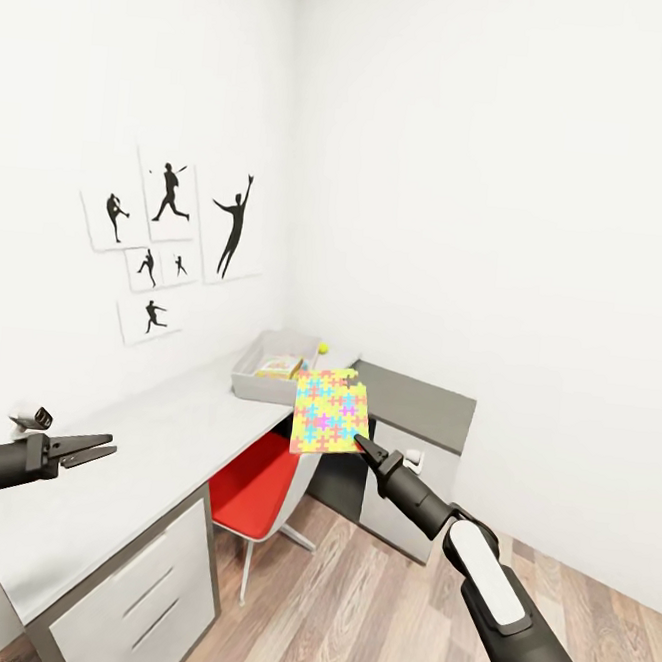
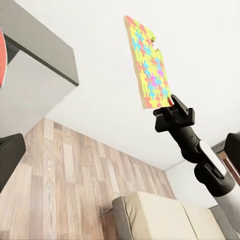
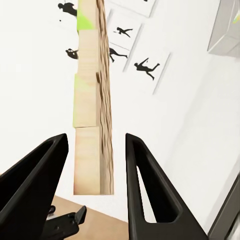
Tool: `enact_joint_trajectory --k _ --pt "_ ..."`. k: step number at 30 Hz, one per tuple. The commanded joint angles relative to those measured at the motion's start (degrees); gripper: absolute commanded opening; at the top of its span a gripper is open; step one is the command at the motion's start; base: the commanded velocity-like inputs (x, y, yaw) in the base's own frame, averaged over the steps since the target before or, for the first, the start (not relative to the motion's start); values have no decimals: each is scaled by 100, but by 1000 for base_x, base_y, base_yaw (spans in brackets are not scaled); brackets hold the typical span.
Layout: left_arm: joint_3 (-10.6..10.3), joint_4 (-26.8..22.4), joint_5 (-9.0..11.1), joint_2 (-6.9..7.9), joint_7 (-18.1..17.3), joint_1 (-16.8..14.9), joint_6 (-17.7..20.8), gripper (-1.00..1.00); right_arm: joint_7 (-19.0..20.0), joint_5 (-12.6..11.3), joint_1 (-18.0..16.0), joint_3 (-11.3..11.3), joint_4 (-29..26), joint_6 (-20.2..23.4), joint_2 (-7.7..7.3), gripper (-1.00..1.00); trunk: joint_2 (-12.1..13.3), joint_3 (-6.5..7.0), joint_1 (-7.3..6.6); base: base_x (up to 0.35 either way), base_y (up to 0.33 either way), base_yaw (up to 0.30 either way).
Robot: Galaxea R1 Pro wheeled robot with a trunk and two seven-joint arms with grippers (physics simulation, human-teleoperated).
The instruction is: Put all the toys in the child's room - the three board games (two on the bed and one on the table), the two jigsaw puzzles on the table, and the tennis ball on the table - inside the toy box on the table in the child's room.
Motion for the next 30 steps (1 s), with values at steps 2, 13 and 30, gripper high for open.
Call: enact_joint_trajectory --k 2,13,30 --pt "0 0 -2 1 -22 -1 61 100 8 -35 -2 7 2 10 -3 -100 -5 -21 2 0 0 0" --pt "0 0 -2 1 -21 -1 57 100 28 -30 -2 15 2 -6 -2 -100 -5 -123 2 0 -44 0" --pt "-2 1 -2 1 -21 -1 54 100 43 -30 -1 16 -6 -15 -2 -100 -5 -213 2 0 -39 0"
